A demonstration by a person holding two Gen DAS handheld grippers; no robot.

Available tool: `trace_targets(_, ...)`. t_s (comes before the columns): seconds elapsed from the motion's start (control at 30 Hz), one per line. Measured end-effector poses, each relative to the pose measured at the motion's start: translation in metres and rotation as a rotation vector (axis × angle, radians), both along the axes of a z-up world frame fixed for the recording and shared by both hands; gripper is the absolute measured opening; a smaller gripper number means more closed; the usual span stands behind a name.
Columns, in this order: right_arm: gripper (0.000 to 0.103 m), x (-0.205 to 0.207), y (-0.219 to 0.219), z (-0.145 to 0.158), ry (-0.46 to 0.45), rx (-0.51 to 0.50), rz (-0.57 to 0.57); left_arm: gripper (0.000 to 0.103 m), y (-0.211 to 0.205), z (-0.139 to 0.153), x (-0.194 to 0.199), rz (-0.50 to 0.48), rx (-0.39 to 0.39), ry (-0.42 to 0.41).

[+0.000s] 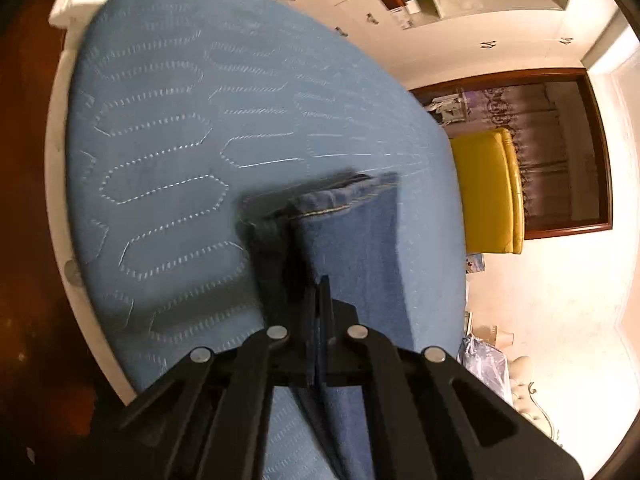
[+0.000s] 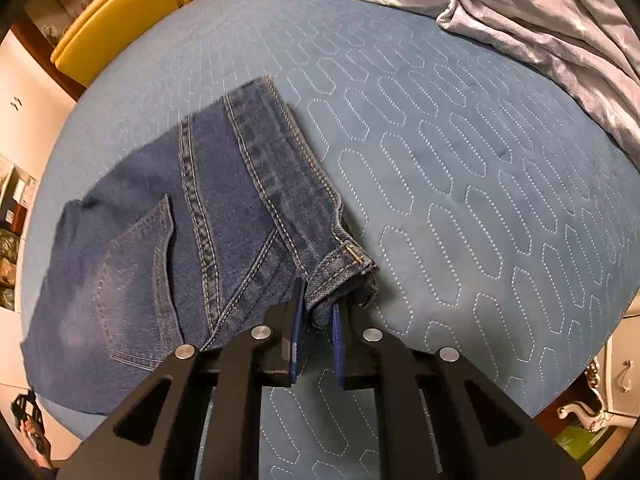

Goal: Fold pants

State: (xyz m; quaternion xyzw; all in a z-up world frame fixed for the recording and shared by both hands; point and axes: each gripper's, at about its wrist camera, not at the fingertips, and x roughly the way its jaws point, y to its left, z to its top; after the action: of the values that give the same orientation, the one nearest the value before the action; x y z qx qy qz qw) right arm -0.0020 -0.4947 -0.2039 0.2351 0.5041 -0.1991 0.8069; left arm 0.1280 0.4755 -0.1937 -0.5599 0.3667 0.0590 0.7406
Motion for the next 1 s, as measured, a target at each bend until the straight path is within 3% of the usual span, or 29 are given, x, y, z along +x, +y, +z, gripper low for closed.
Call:
trace_targets(0.1,0.009,0.001,-0.003,-0.002,0.002,-0.003,0.01,0.001,0.0,-0.006,-0.004,0.002,0.016,0.038)
trace_targets(0.17,0.009,0.002,-0.004,-0.008,0.011,-0.004,0.013,0.001,0.005,-0.024,-0.008,0.021,-0.036,0.069)
trace_targets(0.3,0.009,0.001,-0.006,-0.009,-0.005,0.004,0.008,0.009,0.006,-0.027,-0.011,0.025,-0.036,0.057)
trace_targets(0.4,0.012,-0.006,-0.01,-0.01,-0.031,0.031,0.009,0.037,0.011,-0.009,-0.033,0.106,0.111,0.119)
trace_targets(0.43,0.017,-0.012,-0.011,-0.008,-0.045,0.054,0.009,0.038,0.009,0.002,-0.038,0.129,0.183,0.13)
trace_targets(0.5,0.038,-0.017,-0.014,-0.001,-0.055,0.062,0.013,0.042,-0.005,0.024,-0.037,0.097,0.319,0.109)
trace_targets(0.53,0.063,-0.023,-0.016,0.007,-0.034,-0.001,-0.007,0.043,-0.019,0.036,-0.033,0.062,0.396,0.094)
trace_targets(0.57,0.07,-0.029,-0.017,0.016,-0.024,-0.073,-0.029,0.048,-0.039,0.049,-0.028,0.01,0.493,0.072)
trace_targets(0.63,0.07,-0.039,-0.021,0.034,-0.026,-0.152,-0.05,0.056,-0.092,0.073,-0.011,-0.122,0.68,0.001)
trace_targets(0.7,0.07,-0.04,-0.017,0.053,-0.032,-0.251,-0.06,0.062,-0.165,0.086,0.009,-0.326,0.867,-0.091)
trace_targets(0.73,0.067,-0.033,-0.008,0.062,-0.048,-0.276,-0.02,0.062,-0.212,0.089,0.02,-0.453,0.959,-0.139)
trace_targets(0.77,0.066,-0.019,0.008,0.071,-0.081,-0.271,0.062,0.062,-0.244,0.086,0.021,-0.535,1.001,-0.175)
trace_targets(0.83,0.066,0.016,0.048,0.084,-0.162,-0.254,0.242,0.058,-0.309,0.082,0.033,-0.696,1.027,-0.231)
trace_targets(0.9,0.066,0.055,0.088,0.084,-0.21,-0.264,0.395,0.028,-0.38,0.072,0.045,-0.863,0.983,-0.29)
trace_targets(1.0,0.057,0.13,0.135,0.056,-0.225,-0.225,0.61,0.017,-0.44,0.054,0.051,-0.983,0.924,-0.301)
